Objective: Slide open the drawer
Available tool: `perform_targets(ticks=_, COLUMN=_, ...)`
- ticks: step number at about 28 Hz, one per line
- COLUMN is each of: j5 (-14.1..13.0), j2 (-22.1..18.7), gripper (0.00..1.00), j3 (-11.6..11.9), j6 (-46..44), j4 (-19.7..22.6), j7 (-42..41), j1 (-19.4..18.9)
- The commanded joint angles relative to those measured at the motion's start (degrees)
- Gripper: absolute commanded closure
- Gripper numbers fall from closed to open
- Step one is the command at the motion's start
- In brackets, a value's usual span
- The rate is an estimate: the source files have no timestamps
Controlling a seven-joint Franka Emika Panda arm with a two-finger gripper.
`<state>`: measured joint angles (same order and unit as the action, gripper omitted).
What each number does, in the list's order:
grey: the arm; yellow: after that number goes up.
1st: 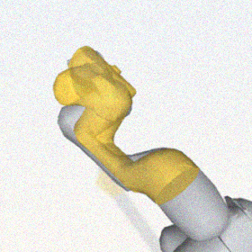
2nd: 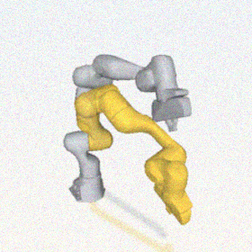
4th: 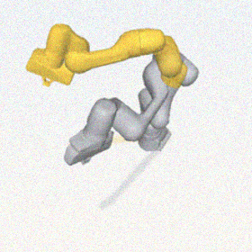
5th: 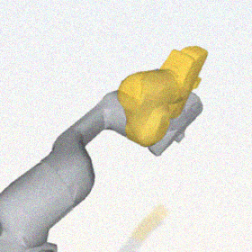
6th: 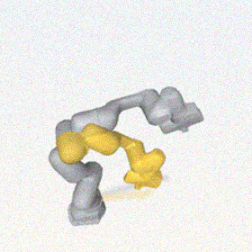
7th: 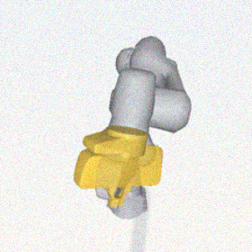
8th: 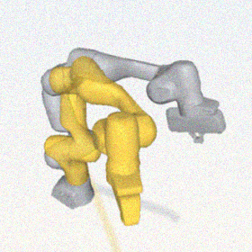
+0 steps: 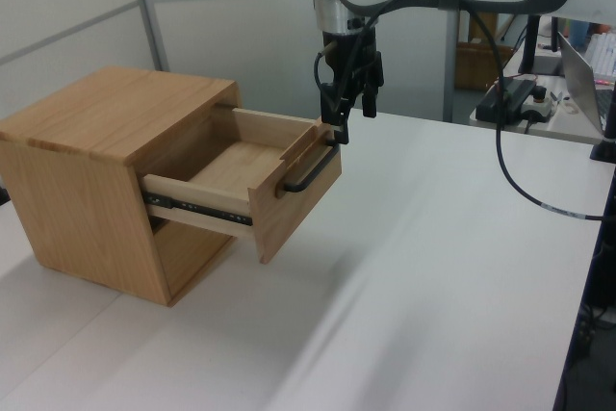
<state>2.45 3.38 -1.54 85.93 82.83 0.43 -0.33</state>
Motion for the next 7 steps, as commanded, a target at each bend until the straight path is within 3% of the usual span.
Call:
perform_targets(ticks=1, j5=-1.0, j2=-0.2, gripper=0.00, j3=0.0, j6=-1.1, j4=0.1, j7=-1.3, j1=-0.4)
perform_targets(ticks=7, j5=-1.0, j2=-0.3, gripper=0.00, j3=0.0, j6=-1.1, j4=0.2, j7=-1.7, j1=-0.5)
